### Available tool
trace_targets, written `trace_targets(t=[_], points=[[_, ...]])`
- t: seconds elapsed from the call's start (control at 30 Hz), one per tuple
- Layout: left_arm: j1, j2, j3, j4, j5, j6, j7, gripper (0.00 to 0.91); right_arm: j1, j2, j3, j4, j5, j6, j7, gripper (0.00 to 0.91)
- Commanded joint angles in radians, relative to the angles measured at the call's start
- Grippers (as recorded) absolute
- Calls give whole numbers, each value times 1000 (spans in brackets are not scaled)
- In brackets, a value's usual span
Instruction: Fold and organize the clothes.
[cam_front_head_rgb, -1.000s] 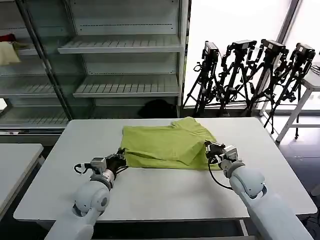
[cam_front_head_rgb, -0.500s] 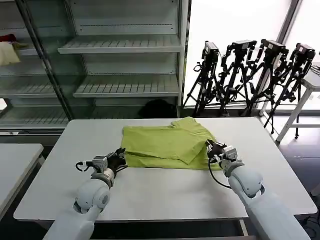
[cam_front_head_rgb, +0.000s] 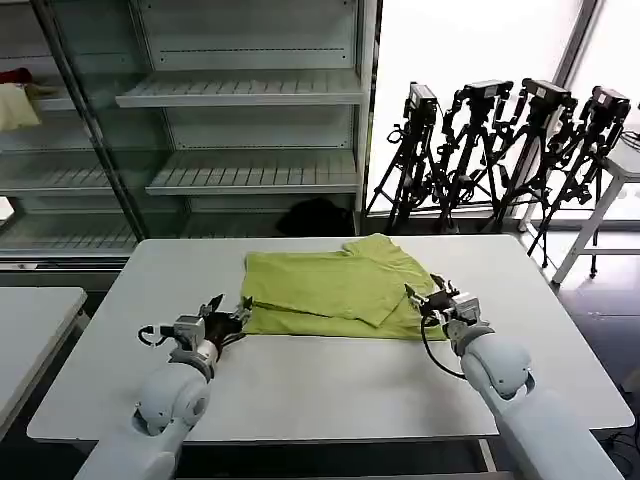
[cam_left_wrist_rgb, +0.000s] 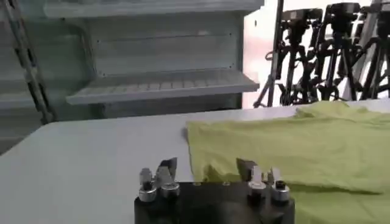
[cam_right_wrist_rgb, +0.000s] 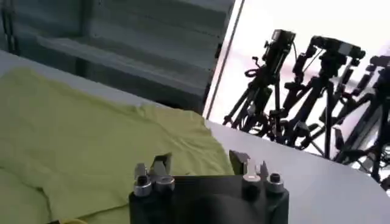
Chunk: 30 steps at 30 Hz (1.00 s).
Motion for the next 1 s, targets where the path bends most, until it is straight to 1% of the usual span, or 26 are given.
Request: trace_targets(t=[0.03,0.13,0.37,0.67,0.93,1.0], points=[[154,46,-44,-95,-52,11,55,907,-245,-63,99,170,189,-22,80,907],[162,38,-28,-87,-46,12,68,907,-288,-63,138,181,216,-22,90,907],[130,26,-21,-35,-44,12,71,907,-291,-52,139,150,241,-23,107,907],[81,18,-30,22,-73,11,72,907,-262,-32,121,136,233,-22,107,907],[57,-7,-23,61,-79,10,76,907,-243,-17,111,116,214,-21,100,907],[54,-6,-23,66,-79,10,79,867,-237,-12,106,104,211,-21,99,907]])
